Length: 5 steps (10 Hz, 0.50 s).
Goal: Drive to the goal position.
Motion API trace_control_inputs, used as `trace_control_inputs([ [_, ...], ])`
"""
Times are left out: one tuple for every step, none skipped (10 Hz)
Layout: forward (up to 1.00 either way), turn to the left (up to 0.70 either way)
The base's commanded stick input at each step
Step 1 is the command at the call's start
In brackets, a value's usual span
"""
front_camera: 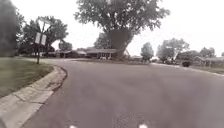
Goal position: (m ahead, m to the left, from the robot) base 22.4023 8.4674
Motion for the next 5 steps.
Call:
trace_control_inputs([
  [0.5, 0.0],
  [0.5, 0.0],
  [0.5, 0.0],
  [0.5, 0.0],
  [0.5, 0.0],
])
